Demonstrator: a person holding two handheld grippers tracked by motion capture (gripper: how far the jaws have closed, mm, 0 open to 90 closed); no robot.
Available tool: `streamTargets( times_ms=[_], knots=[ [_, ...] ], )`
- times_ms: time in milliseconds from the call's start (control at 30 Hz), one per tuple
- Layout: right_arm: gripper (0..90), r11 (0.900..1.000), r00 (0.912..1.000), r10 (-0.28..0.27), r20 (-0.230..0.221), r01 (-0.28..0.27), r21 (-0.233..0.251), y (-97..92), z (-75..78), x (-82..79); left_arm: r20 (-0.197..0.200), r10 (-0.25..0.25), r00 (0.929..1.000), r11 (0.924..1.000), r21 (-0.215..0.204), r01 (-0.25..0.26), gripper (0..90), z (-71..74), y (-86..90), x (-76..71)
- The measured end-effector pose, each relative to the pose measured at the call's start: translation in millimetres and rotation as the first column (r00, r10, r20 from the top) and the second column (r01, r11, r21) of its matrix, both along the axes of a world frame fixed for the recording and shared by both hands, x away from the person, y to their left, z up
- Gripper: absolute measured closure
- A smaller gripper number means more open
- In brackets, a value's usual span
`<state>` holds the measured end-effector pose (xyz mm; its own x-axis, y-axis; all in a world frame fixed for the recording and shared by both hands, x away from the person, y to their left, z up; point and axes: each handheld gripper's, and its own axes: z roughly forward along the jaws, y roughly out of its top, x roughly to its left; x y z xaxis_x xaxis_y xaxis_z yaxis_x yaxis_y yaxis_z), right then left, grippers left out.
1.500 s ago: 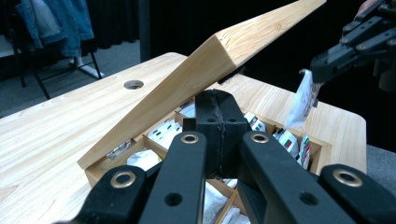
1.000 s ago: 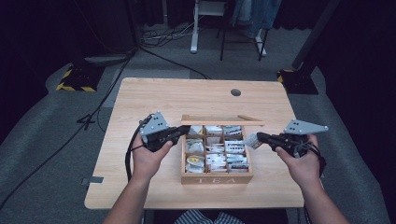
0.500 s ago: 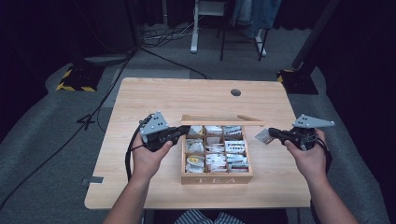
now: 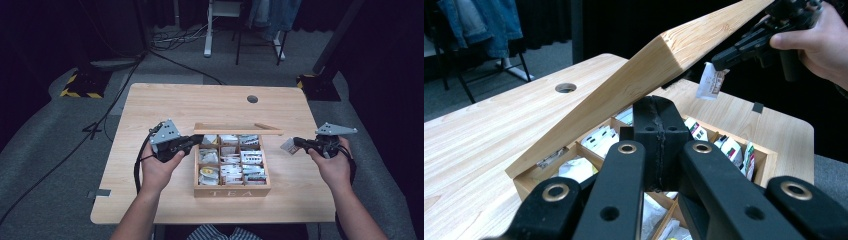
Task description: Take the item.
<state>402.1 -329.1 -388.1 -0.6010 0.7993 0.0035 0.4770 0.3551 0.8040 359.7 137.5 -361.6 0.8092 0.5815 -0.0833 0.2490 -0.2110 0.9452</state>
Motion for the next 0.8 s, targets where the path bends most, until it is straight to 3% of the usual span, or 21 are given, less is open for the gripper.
streamTargets(
  times_ms=[467,800],
  knots=[
    [90.0,0.9988,0.9968,-0.043,-0.067,0.042,-0.025,-12.6,-26.9,9.3,-0.003,0.002,1.0000,1.0000,0.003,-0.002,89.8,-0.3,-0.4,0.1],
    [90.0,0.9987,0.9917,-0.050,-0.118,0.050,0.000,-16.3,-40.5,11.2,-0.009,-0.003,1.0000,1.0000,0.007,0.003,89.7,-1.2,-2.3,0.5]
  ],
)
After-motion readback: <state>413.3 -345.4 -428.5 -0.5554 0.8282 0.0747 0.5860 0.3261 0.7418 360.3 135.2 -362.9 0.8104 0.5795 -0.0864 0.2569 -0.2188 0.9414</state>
